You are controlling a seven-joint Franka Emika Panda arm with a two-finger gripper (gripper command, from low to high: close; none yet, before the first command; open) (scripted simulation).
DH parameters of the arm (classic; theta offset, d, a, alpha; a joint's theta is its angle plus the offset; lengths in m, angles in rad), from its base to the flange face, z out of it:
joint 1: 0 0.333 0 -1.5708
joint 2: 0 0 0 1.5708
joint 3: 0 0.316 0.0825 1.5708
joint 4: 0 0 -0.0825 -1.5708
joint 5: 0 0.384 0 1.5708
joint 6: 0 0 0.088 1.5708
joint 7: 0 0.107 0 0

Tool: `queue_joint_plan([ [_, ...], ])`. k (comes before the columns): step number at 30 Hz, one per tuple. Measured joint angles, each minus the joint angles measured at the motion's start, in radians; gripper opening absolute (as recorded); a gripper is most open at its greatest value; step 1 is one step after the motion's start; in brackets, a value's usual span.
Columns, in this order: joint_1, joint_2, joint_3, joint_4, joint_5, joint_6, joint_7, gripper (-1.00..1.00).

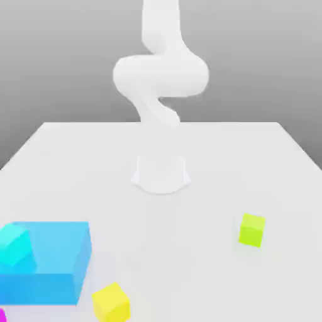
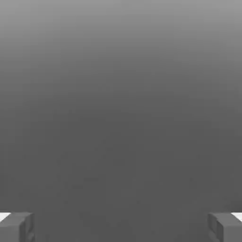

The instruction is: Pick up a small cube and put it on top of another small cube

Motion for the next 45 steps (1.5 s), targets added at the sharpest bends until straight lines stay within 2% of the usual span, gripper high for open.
queue_joint_plan([
  [19,-0.08,0.695,-0.213,0.137,0.156,0.118,-0.155,0.0],
  [33,-0.236,1.198,-0.254,0.237,0.24,0.208,-0.247,0.0],
  [37,-0.279,1.342,-0.217,0.273,0.28,0.296,-0.277,0.0],
  [38,-0.286,1.366,-0.208,0.279,0.288,0.313,-0.283,-1.0],
  [45,-0.285,1.366,-0.209,0.279,0.29,0.311,-0.285,-1.0],
])
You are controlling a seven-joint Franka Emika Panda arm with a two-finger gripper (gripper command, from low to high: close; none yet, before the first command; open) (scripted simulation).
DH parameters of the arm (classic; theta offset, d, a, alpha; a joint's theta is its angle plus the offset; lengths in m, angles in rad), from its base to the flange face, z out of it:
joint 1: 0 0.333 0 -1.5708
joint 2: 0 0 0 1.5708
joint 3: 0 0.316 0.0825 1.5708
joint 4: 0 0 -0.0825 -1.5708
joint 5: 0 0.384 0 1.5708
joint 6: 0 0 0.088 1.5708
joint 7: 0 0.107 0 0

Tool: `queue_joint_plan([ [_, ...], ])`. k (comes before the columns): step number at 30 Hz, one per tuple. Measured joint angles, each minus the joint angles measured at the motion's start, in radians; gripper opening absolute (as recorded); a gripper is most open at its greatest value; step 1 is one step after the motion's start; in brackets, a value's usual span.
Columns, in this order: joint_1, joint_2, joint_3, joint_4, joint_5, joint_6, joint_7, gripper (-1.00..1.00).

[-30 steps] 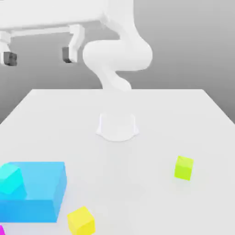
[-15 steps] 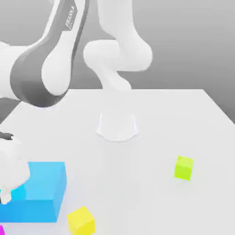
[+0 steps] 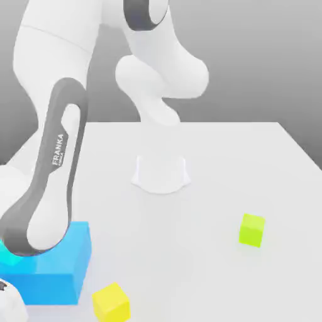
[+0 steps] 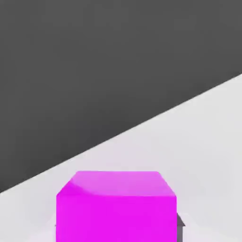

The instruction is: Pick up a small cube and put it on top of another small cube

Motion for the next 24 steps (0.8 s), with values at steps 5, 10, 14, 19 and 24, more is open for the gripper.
queue_joint_plan([
  [5,0.038,-0.158,-0.054,-0.054,-0.057,-0.103,0.043,-1.0],
  [10,0.073,-0.334,-0.113,-0.158,-0.128,-0.168,0.111,-1.0],
  [14,0.086,-0.478,-0.147,-0.244,-0.2,-0.215,0.177,-1.0],
  [19,0.065,-0.624,-0.156,-0.346,-0.274,-0.248,0.245,-1.0],
  [24,0.061,-0.528,-0.141,-0.385,-0.213,-0.121,0.203,1.0],
])
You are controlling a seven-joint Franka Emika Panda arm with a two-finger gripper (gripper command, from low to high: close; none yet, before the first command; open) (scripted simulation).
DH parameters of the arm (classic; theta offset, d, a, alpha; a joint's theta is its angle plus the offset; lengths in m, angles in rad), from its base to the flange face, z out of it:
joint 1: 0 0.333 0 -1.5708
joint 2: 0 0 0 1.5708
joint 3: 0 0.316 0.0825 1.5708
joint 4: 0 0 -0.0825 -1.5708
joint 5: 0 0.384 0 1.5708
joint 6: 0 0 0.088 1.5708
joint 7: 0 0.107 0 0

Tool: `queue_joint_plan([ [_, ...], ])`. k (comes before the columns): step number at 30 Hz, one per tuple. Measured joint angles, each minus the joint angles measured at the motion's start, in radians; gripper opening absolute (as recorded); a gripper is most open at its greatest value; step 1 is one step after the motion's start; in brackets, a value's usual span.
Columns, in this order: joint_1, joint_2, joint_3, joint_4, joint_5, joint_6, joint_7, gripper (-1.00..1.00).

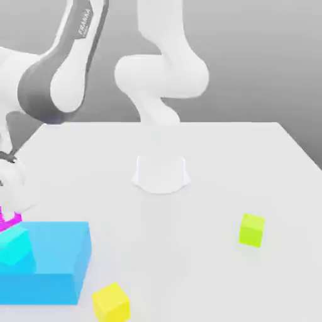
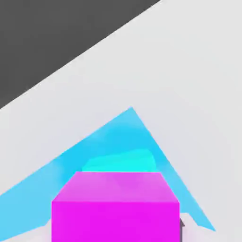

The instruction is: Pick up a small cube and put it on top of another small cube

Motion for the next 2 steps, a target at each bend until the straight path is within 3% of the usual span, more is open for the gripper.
queue_joint_plan([
  [2,0.0,0.0,0.0,0.0,0.0,0.0,0.0,1.0],
])
